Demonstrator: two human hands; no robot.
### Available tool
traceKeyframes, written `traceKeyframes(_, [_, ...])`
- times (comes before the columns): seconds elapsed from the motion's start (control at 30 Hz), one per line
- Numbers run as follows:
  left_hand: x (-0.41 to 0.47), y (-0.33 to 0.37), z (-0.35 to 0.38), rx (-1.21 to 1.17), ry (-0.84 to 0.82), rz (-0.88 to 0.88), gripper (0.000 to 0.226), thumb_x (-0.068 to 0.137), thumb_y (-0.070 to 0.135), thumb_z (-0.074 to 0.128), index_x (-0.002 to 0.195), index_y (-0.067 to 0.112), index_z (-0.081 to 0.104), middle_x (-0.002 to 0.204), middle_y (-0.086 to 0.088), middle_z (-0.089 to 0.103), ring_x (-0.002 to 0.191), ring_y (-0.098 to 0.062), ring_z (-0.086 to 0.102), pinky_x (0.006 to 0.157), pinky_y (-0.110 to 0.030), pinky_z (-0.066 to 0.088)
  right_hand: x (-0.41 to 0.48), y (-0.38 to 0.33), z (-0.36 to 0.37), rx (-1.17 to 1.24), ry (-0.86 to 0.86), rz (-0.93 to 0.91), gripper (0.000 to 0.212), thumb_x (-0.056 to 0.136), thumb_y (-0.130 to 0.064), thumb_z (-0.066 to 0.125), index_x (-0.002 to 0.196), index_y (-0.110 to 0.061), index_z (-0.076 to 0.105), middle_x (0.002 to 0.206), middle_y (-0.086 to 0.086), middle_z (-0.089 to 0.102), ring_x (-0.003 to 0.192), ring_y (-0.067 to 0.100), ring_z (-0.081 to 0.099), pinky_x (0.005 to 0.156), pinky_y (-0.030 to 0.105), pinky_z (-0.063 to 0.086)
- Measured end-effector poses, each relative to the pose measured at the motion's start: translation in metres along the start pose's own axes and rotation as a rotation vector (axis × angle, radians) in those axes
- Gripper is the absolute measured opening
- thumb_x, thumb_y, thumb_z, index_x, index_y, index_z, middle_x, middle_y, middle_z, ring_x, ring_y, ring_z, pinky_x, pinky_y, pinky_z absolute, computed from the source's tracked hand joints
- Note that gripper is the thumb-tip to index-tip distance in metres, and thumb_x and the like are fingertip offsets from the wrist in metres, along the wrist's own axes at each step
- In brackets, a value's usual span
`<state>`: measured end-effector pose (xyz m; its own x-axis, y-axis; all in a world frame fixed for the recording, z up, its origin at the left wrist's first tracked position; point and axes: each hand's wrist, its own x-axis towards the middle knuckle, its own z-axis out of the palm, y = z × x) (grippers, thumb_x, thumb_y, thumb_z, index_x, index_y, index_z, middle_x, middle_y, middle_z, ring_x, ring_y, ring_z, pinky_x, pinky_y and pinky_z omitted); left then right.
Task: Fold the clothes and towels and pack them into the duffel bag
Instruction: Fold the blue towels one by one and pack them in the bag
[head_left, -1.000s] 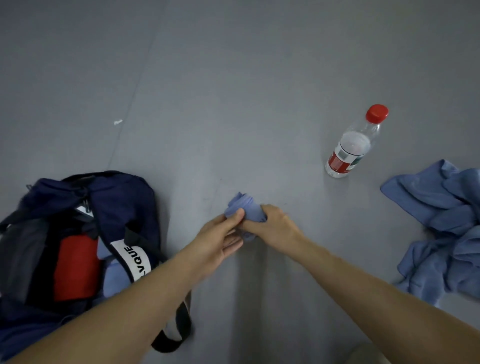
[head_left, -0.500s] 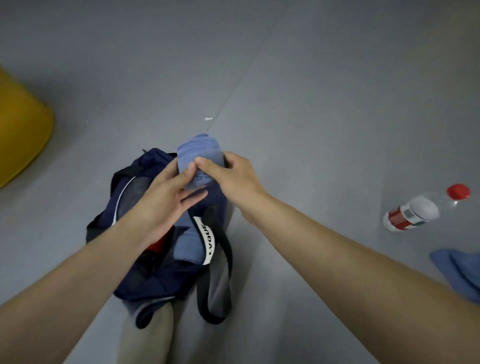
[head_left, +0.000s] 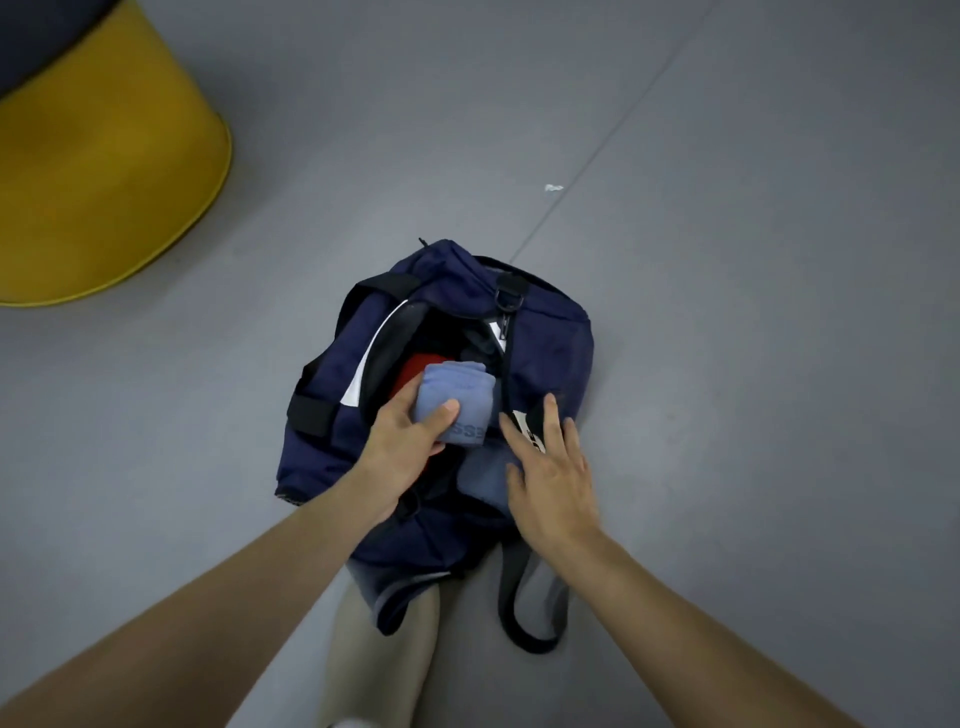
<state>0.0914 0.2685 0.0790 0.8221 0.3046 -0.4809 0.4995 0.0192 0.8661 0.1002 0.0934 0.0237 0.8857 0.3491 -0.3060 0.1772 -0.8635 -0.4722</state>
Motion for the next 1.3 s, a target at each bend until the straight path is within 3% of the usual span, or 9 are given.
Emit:
traceKeyframes(0.17, [0.003,-0.023,-0.007,0.158,0.004,0.035,0.051,0.097,0.014,0.064,0.146,0.018,0.048,0.131,-0.004,0.065,0.117,-0.014,0.064,0.104,-0.039,0.051,0.003,0.005,0.006,-0.132,0.000,-0.039,0.083,0.091,-0.003,0.047,0.157,-0.043,0.015,0.165,0.003,-0.020,0.151,0.040,0.000,0.121,0.044,0.023])
traceKeyframes(0.3, [0.006,-0.044,-0.014,0.495,0.032,0.011,0.073,0.096,0.030,0.067,0.158,0.026,0.029,0.144,-0.006,0.055,0.129,-0.021,0.055,0.110,-0.040,0.044,-0.003,0.010,0.006,-0.150,-0.017,0.013,0.082,0.090,-0.006,0.047,0.160,-0.027,0.009,0.164,0.000,-0.022,0.151,0.037,-0.003,0.117,0.047,0.030])
traceKeyframes(0.43, [0.006,-0.053,-0.012,0.705,0.072,0.080,0.078,0.095,0.041,0.063,0.156,0.042,0.015,0.142,-0.001,0.056,0.123,-0.025,0.059,0.098,-0.036,0.049,-0.008,0.008,0.005,-0.143,-0.047,0.002,0.090,0.087,-0.006,0.051,0.159,-0.018,-0.002,0.164,0.000,-0.021,0.151,0.038,-0.006,0.121,0.045,0.024])
traceKeyframes(0.57, [0.012,-0.053,-0.012,0.930,0.022,0.078,0.058,0.096,0.036,0.063,0.142,0.032,0.028,0.119,-0.006,0.063,0.103,-0.027,0.063,0.077,-0.033,0.045,-0.005,0.006,0.004,-0.156,-0.017,-0.042,0.090,0.087,-0.003,0.046,0.158,-0.013,-0.009,0.164,0.005,-0.021,0.152,0.036,-0.007,0.125,0.039,0.007])
traceKeyframes(0.7, [0.021,-0.046,-0.016,0.859,-0.120,-0.114,0.048,0.096,0.039,0.062,0.135,0.027,0.037,0.108,-0.007,0.065,0.097,-0.028,0.064,0.083,-0.037,0.052,-0.010,0.010,0.002,-0.130,0.002,-0.050,0.090,0.087,-0.001,0.047,0.159,-0.013,-0.006,0.165,0.004,-0.019,0.152,0.037,-0.006,0.123,0.036,0.006])
traceKeyframes(0.87, [0.027,-0.051,-0.010,0.665,-0.216,-0.200,0.042,0.098,0.029,0.063,0.135,0.020,0.046,0.118,-0.010,0.064,0.104,-0.023,0.062,0.093,-0.036,0.053,-0.013,0.010,0.001,-0.160,0.032,-0.096,0.090,0.087,-0.002,0.046,0.158,-0.011,-0.009,0.164,0.007,-0.023,0.151,0.038,-0.010,0.117,0.029,-0.009])
traceKeyframes(1.07, [0.028,-0.062,-0.011,0.934,-0.168,-0.167,0.052,0.102,0.045,0.051,0.150,0.029,0.040,0.139,-0.008,0.056,0.123,-0.029,0.055,0.094,-0.031,0.045,-0.018,0.001,-0.002,-0.138,0.104,-0.156,0.092,0.083,0.002,0.046,0.158,-0.011,-0.005,0.165,0.008,-0.016,0.152,0.033,-0.010,0.119,0.028,-0.013])
traceKeyframes(1.2, [0.021,-0.067,-0.011,1.346,-0.082,-0.057,0.057,0.100,0.060,0.039,0.152,0.040,0.032,0.136,-0.012,0.047,0.120,-0.032,0.050,0.091,-0.041,0.049,-0.016,-0.002,0.000,-0.105,0.094,-0.159,0.096,0.082,0.001,0.050,0.158,-0.012,-0.006,0.166,0.006,-0.016,0.153,0.032,-0.009,0.116,0.026,-0.015])
traceKeyframes(1.3, [0.010,-0.067,-0.006,1.508,0.107,0.247,0.058,0.095,0.052,0.057,0.144,0.029,0.039,0.124,-0.008,0.046,0.109,-0.029,0.049,0.079,-0.041,0.052,-0.018,0.004,0.002,-0.151,0.056,-0.165,0.096,0.082,-0.002,0.048,0.157,-0.011,-0.011,0.165,0.008,-0.019,0.153,0.031,-0.011,0.124,0.032,-0.006])
